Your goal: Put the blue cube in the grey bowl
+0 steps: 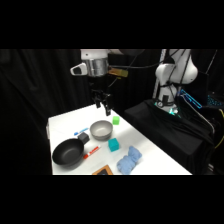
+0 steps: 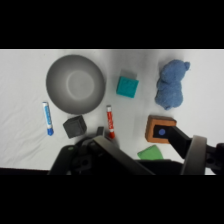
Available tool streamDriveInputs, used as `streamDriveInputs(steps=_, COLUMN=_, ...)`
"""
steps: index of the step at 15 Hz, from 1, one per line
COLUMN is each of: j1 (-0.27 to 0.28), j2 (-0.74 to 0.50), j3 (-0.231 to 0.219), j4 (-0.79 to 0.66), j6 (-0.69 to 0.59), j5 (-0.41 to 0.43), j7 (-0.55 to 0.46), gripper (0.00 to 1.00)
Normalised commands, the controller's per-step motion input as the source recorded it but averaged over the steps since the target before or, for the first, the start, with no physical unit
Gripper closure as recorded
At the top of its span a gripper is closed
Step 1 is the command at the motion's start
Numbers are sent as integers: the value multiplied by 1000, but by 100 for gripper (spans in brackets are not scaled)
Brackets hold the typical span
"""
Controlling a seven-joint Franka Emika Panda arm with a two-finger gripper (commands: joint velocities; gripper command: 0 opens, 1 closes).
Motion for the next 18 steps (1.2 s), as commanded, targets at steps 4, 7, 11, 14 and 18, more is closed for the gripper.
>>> streamDriveInputs(steps=4, j1=-7, j2=-55, j3=20, j4=-68, j6=58, j5=-8, j7=80, gripper=0)
streamDriveInputs(steps=7, j1=3, j2=-113, j3=21, j4=-229, j6=236, j5=5, j7=188, gripper=0)
streamDriveInputs(steps=11, j1=9, j2=-76, j3=16, j4=-295, j6=402, j5=12, j7=239, gripper=0)
streamDriveInputs(steps=14, j1=13, j2=-7, j3=9, j4=-256, j6=430, j5=9, j7=220, gripper=0)
streamDriveInputs(steps=18, j1=17, j2=61, j3=11, j4=-175, j6=383, j5=67, j7=152, gripper=0)
